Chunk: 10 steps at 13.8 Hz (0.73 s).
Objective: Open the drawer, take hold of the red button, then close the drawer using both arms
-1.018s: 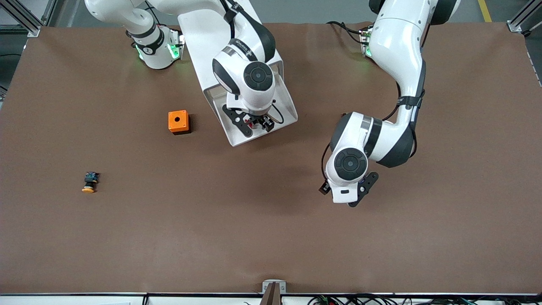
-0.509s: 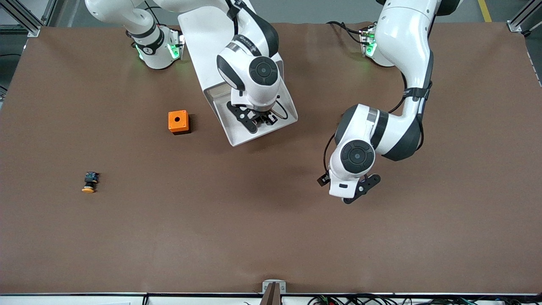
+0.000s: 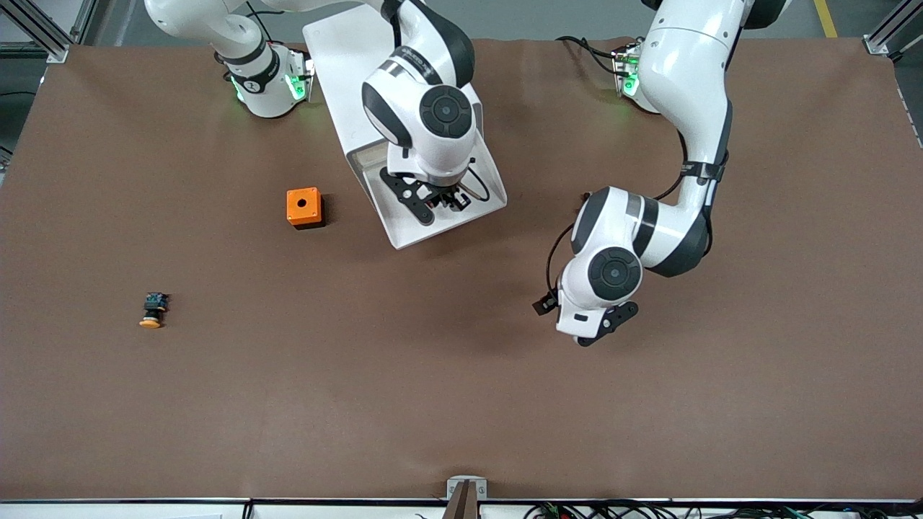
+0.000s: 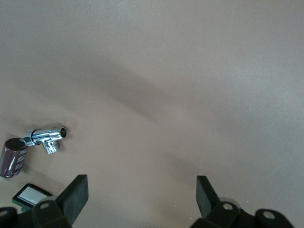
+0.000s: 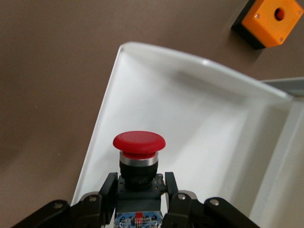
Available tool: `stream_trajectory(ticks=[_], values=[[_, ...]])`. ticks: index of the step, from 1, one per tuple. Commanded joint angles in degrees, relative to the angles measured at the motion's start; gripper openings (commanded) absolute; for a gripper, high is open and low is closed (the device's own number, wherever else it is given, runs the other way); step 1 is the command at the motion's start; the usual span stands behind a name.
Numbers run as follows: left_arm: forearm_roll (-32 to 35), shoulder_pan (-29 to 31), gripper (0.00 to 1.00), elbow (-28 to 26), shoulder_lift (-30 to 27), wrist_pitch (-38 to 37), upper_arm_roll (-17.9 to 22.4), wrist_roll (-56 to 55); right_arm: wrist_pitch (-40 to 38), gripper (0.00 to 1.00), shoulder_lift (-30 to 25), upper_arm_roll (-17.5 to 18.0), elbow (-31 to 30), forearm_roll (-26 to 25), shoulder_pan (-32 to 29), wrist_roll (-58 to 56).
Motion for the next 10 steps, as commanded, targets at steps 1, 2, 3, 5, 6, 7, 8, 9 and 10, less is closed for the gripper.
stream_trajectory(ticks=[1,2,3,5,6,7,8,9,10], values=[[-1.4,0.7,1.0,-1.1,-1.3,0.7,-0.7,1.4,-9.9,0.11,-0.6,0.8,6.7,1.6,-7.7,-7.8],[-1.8,0.7,1.0,-1.0,-1.3,0.8,-0.7,1.5,-12.6,0.11,-0.6,0.6,8.0,2.2,-10.2,-12.0],[-2.2,0.8,1.0,-1.0,-1.3,0.9,-0.7,1.6,-14.0,0.11,-1.0,0.6,8.5,2.2,-13.2,-17.1],[-3.0,0.9,1.0,-1.1,-1.0,3.5,-0.7,4.1,-14.5,0.11,-2.5,0.4,8.0,2.0,-19.4,-30.1],[-4.0,0.8,1.0,-0.9,-1.0,3.7,-0.7,4.3,-15.4,0.11,-2.6,0.4,8.0,2.0,-23.2,-37.3],[-4.9,0.8,1.0,-0.8,-1.3,3.8,-0.7,4.3,-15.4,0.11,-2.5,0.4,8.0,1.7,-26.9,-44.5],[-5.7,0.8,1.0,-0.8,-1.3,3.8,-0.7,4.3,-15.2,0.11,-2.3,0.3,8.0,1.3,-29.9,-51.3],[-6.3,0.7,1.0,-0.8,-1.1,4.0,-0.7,4.4,-15.0,0.11,-2.1,0.3,8.0,1.4,-33.8,-58.9],[-6.6,0.4,1.0,-0.8,-0.9,4.4,-0.7,4.3,-13.7,0.11,-1.4,0.3,7.8,1.4,-37.5,-66.2]])
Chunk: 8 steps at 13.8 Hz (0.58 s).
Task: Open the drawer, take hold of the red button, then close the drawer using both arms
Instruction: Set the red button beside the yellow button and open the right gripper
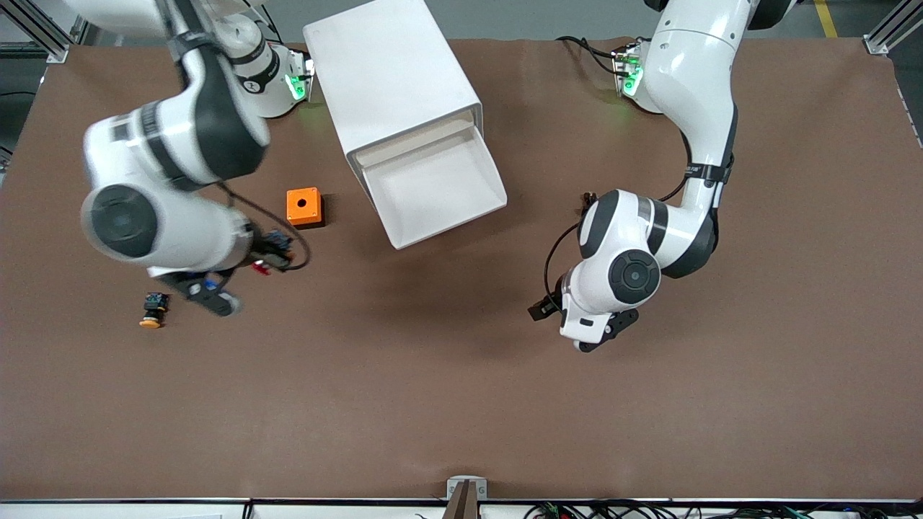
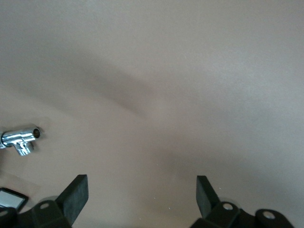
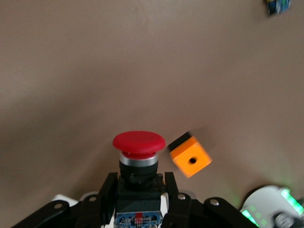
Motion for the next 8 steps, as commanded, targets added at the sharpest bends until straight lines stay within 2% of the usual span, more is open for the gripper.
stream_trajectory(ticks=[1,4,8], values=[[-2.2,-0.1,1.0,-0.8,-0.9,1.4,-0.4,1.1,3.2,0.11,1.3,1.3,-1.2,0.6,-8.2,-16.9],[-5.5,-0.9,1.0,-0.7,-1.3,1.4,-1.0,0.5,14.8,0.11,3.9,1.3,-6.2,-4.3,-13.0,-29.5],[-5.1,-6.9,1.0,-0.8,-1.5,0.7,-1.6,-0.2,25.9,0.11,8.9,1.3,-8.3,-7.8,-16.3,-36.3]])
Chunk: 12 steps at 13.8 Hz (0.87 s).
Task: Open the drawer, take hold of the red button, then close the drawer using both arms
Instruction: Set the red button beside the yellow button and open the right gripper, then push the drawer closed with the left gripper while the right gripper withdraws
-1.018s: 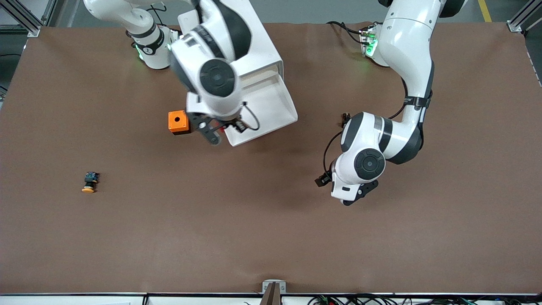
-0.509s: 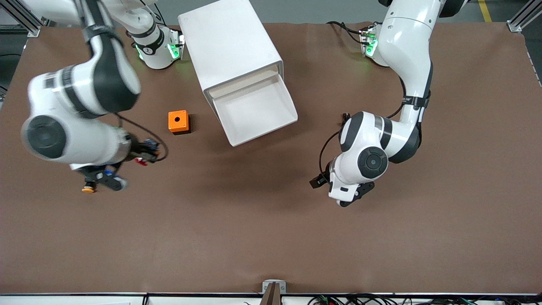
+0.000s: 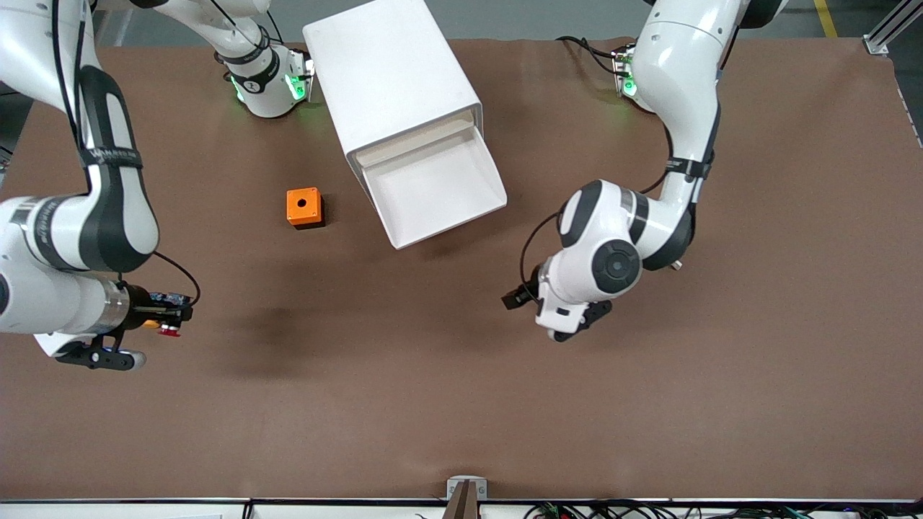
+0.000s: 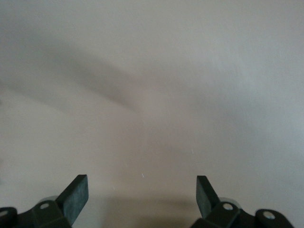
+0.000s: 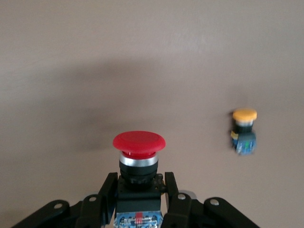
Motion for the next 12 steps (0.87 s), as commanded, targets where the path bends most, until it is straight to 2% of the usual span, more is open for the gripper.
stream_trajectory(ticks=[1,6,9,12], values=[[-0.4,-4.6,1.0,-1.0,-1.1,-0.2,0.5,-0.8,5.0,0.11,2.8,1.2,-0.6,-2.4,-2.1,-3.3],[-0.3,-9.8,1.0,-1.3,0.3,-0.2,0.4,-1.0,21.9,0.12,2.6,1.2,-14.5,-6.3,-2.8,-4.5],[-0.4,-13.7,1.0,-1.4,0.3,-0.3,0.2,-1.6,23.8,0.15,2.4,1.2,-19.1,-6.5,-3.7,-6.8],[-0.6,-16.7,1.0,-1.3,-0.4,-1.5,-1.3,-4.1,23.8,0.15,2.4,1.3,-21.0,-6.4,-5.2,-8.7]])
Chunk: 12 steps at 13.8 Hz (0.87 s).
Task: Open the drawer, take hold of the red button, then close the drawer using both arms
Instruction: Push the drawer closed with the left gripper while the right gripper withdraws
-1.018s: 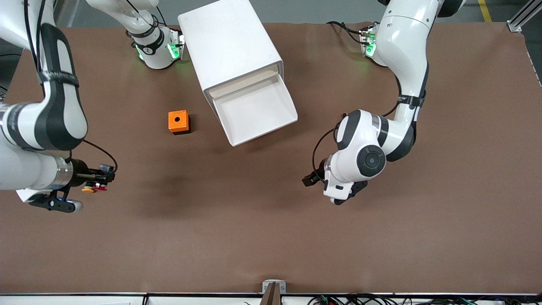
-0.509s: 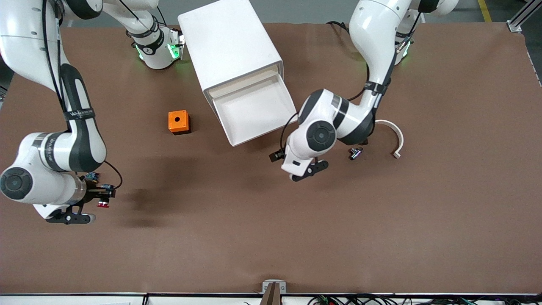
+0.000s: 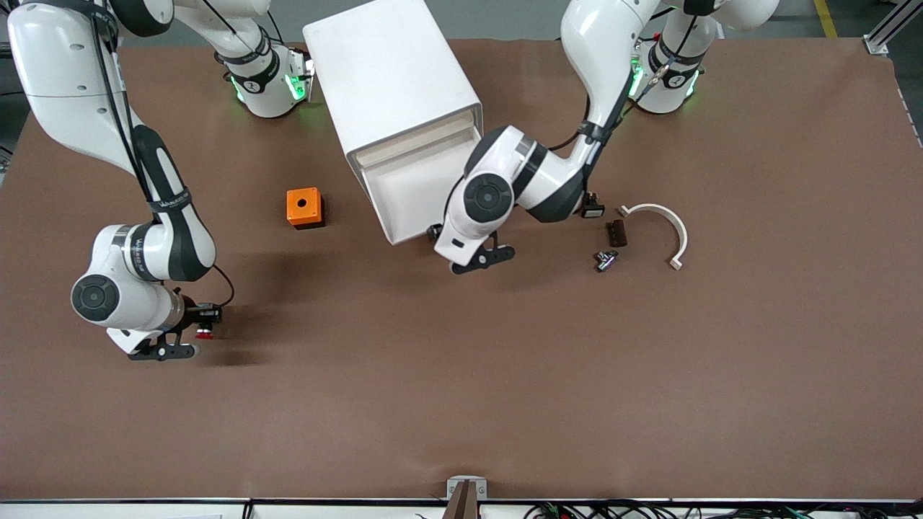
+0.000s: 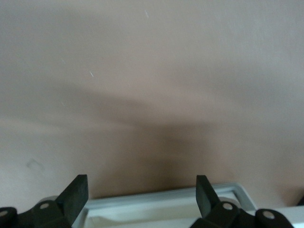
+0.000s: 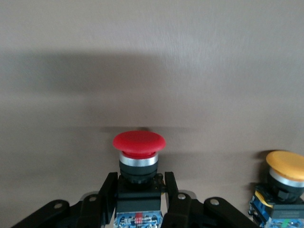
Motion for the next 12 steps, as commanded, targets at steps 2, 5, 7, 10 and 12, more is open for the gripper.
stream_trajectory(ticks=[2,5,7,10,12], values=[[-0.8,-2.0,1.0,-0.2,-1.2,-2.8,-2.8,-4.1,0.5,0.15,-2.3,1.2,-3.1,-1.2,-2.9,-1.4],[-0.7,-2.0,1.0,-0.2,-1.5,-4.2,-5.9,-6.6,0.5,0.15,-2.3,1.2,-3.6,-1.2,-2.9,-1.4],[-0.4,-2.0,1.0,-0.2,-1.9,-4.4,-7.5,-8.5,0.5,0.16,-2.3,1.2,-3.7,-1.2,-2.9,-1.4],[-0.5,-2.6,1.0,-0.1,-1.9,-4.5,-7.8,-8.8,0.5,0.99,-2.3,1.2,-3.5,-1.1,-2.9,-0.6],[-0.2,-3.0,1.0,-0.1,-1.9,-6.2,-7.7,-10.1,-0.2,1.0,-3.3,1.3,-3.2,-1.1,-2.9,-0.5]])
